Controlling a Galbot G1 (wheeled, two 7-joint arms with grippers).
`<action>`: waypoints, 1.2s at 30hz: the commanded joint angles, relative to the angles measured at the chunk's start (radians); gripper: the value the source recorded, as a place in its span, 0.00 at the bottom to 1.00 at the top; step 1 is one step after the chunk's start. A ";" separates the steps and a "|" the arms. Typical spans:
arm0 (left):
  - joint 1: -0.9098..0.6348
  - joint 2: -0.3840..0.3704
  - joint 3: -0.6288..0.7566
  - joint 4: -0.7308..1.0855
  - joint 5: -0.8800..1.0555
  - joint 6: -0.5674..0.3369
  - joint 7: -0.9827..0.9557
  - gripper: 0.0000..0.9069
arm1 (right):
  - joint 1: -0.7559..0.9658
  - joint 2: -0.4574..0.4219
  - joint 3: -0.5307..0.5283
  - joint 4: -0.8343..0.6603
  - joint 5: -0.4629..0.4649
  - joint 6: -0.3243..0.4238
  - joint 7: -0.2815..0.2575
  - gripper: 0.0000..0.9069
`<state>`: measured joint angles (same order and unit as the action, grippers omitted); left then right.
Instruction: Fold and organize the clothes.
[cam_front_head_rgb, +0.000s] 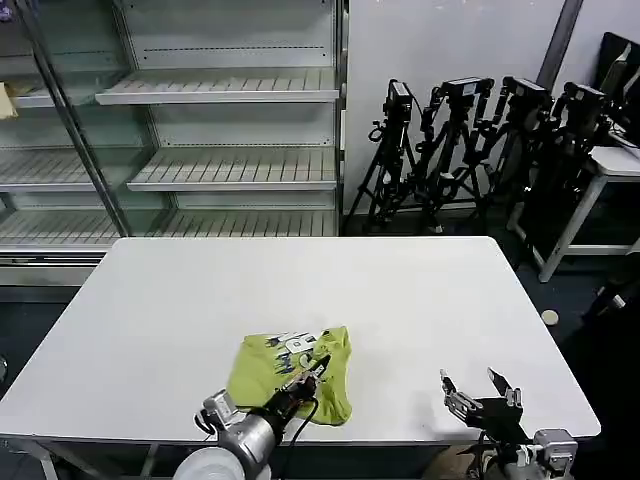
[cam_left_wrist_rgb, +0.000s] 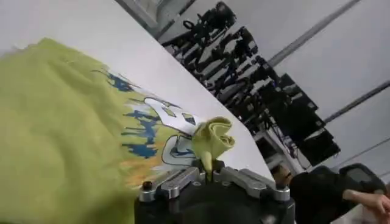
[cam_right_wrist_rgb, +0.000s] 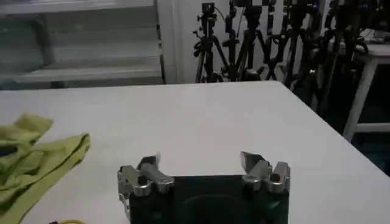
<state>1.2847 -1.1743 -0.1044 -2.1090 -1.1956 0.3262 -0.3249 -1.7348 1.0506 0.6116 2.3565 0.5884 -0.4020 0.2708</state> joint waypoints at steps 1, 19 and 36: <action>-0.027 -0.019 0.025 0.022 0.038 -0.002 0.012 1.00 | -0.003 0.002 0.000 0.003 -0.001 -0.001 0.001 1.00; 0.261 0.134 -0.358 -0.249 0.061 0.016 0.034 1.00 | 0.042 0.028 -0.045 -0.003 -0.012 -0.002 -0.001 1.00; 0.254 0.148 -0.390 -0.056 0.117 0.064 0.045 1.00 | 0.037 0.024 -0.038 0.008 -0.012 -0.005 -0.002 1.00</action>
<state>1.5249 -1.0330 -0.4643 -2.2414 -1.1087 0.3767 -0.2859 -1.6968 1.0726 0.5725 2.3607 0.5770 -0.4069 0.2691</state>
